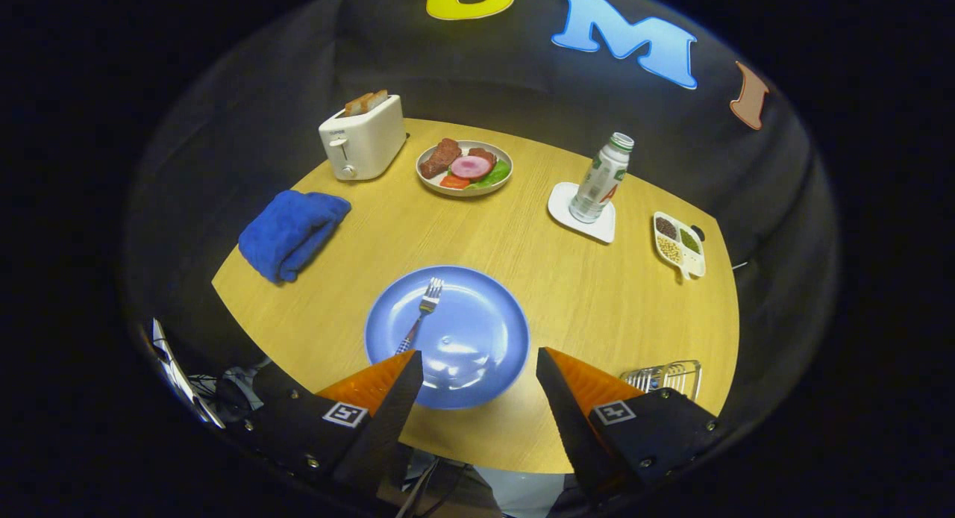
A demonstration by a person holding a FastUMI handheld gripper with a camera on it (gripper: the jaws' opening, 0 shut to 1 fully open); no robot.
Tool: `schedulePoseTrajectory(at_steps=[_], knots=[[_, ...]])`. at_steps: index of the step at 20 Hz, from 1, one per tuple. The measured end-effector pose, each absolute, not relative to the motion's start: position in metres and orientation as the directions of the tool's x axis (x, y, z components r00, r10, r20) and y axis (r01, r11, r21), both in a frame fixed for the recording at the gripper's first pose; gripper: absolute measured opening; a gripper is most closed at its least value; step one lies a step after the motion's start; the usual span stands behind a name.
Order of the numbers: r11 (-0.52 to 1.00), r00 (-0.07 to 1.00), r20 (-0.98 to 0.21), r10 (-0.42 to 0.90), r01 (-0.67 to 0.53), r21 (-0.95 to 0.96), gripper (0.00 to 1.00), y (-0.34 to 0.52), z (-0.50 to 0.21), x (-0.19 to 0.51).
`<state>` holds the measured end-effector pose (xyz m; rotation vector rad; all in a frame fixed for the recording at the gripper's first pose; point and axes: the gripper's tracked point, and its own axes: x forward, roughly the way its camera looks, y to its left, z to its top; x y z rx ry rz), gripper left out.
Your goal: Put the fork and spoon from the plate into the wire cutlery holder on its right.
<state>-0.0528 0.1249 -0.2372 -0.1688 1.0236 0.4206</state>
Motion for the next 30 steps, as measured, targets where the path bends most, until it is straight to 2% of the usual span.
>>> schedulePoseTrajectory(at_steps=[9,16,22,24,25,27,28,29,30], knots=[[0.92,0.412,-0.872,0.266,-0.377,0.103,0.94,0.171,-0.273,-0.059],[0.947,0.345,-0.914,0.213,-0.304,0.106,0.94,0.174,-0.322,-0.061],[0.951,0.241,-0.947,0.212,-0.274,0.143,0.94,0.18,-0.363,-0.068],[0.95,0.209,-0.954,0.214,-0.274,0.153,0.7,0.179,-0.364,-0.071],[0.948,0.185,-0.962,0.202,-0.284,0.144,0.61,0.178,-0.365,-0.073],[0.94,0.188,-0.962,0.199,-0.315,0.133,0.62,0.176,-0.363,-0.067],[0.945,0.192,-0.959,0.209,-0.29,0.148,0.34,0.18,-0.404,-0.064],[0.944,0.169,-0.964,0.206,-0.294,0.15,0.06,0.178,-0.368,-0.064],[0.936,0.157,-0.967,0.201,-0.321,0.143,0.07,0.176,-0.368,-0.065]])
